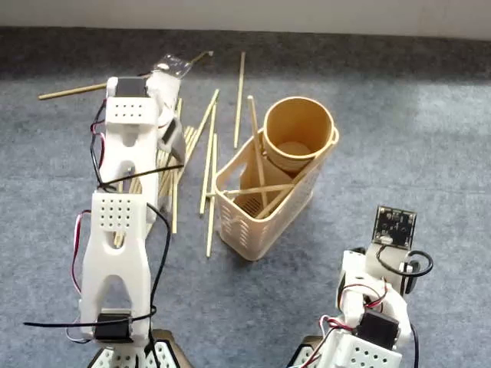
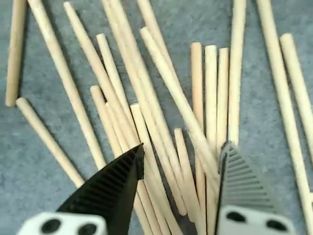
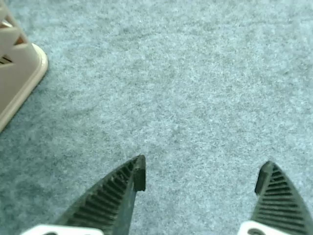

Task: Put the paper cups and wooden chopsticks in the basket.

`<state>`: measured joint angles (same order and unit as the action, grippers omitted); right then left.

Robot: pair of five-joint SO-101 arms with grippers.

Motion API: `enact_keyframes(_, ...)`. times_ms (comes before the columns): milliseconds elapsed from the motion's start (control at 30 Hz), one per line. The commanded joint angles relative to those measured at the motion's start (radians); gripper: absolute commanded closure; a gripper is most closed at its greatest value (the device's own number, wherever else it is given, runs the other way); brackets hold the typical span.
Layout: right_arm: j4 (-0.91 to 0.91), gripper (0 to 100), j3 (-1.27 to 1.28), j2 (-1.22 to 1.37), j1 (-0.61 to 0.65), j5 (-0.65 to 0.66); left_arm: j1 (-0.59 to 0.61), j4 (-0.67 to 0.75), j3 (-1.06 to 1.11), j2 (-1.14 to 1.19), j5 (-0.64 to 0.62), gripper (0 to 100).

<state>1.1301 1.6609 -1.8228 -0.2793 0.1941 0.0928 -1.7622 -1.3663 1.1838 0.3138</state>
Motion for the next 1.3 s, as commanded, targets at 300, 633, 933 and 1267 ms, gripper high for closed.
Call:
enact_keyframes(300,-0.021,65.2,0.077,-0.008,-0.005,0.011,0.048,-0.008,-0.039,-0.163,0.020,74)
enact_keyframes(633,-0.021,65.2,0.077,-0.008,-0.005,0.011,0.054,0.032,-0.013,-0.087,-0.006,73)
enact_keyframes(933,-0.021,65.2,0.077,-0.008,-0.005,0.011,0.061,0.031,-0.018,0.108,-0.003,74)
enact_keyframes(1267,-0.021,65.2,0.077,-0.008,-0.005,0.011,0.053,0.014,-0.120,0.059,-0.006,100)
